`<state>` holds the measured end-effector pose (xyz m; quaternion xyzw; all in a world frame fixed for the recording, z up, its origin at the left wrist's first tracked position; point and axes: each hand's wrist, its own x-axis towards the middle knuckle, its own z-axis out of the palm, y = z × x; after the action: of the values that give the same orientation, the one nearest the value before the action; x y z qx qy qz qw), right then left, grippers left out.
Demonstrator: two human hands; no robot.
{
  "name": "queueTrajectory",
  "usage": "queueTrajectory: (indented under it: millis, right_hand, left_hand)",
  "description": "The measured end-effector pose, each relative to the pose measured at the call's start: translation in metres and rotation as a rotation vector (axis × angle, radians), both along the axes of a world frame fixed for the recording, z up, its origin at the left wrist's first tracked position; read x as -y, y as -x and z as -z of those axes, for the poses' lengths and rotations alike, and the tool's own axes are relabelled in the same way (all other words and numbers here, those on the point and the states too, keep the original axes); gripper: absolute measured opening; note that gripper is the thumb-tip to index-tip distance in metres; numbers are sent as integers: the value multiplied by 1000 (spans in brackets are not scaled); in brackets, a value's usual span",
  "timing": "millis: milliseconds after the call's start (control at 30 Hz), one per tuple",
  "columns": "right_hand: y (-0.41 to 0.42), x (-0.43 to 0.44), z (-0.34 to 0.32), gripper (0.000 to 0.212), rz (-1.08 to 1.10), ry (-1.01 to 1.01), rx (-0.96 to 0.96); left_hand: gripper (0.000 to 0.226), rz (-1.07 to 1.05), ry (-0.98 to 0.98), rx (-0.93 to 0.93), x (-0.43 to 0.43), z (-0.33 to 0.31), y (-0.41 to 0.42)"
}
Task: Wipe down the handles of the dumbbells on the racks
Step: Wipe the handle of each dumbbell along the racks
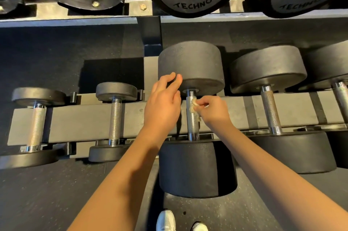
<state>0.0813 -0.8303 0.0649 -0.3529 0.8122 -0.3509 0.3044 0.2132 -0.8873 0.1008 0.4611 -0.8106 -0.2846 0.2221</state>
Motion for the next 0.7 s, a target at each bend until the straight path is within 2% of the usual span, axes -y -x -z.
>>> queueTrajectory:
  millis: [167,267,367,433,533,700]
  right_hand:
    - [-1,-3,-3,9,17,6,17]
    - [0,-18,-2,22,-101,-187,15]
    - [2,-23,-7,22,-290,-423,-24]
    - [0,-20,-10,18,-299,-459,-37]
    - [-4,-15,-5,16,-190,-402,-71]
    - [-2,2,-5,13,-30,-120,-65]
  left_hand:
    - [46,5,9,8,0,1,0]
    - [49,4,-9,3,-1,1,0]
    - [51,-1,-22,-3,-1,1,0]
    - [52,-1,-29,-2,-1,0,0]
    - [53,4,-26,1,0,1,-1]
    - [56,11,-24,-8,0,4,-2]
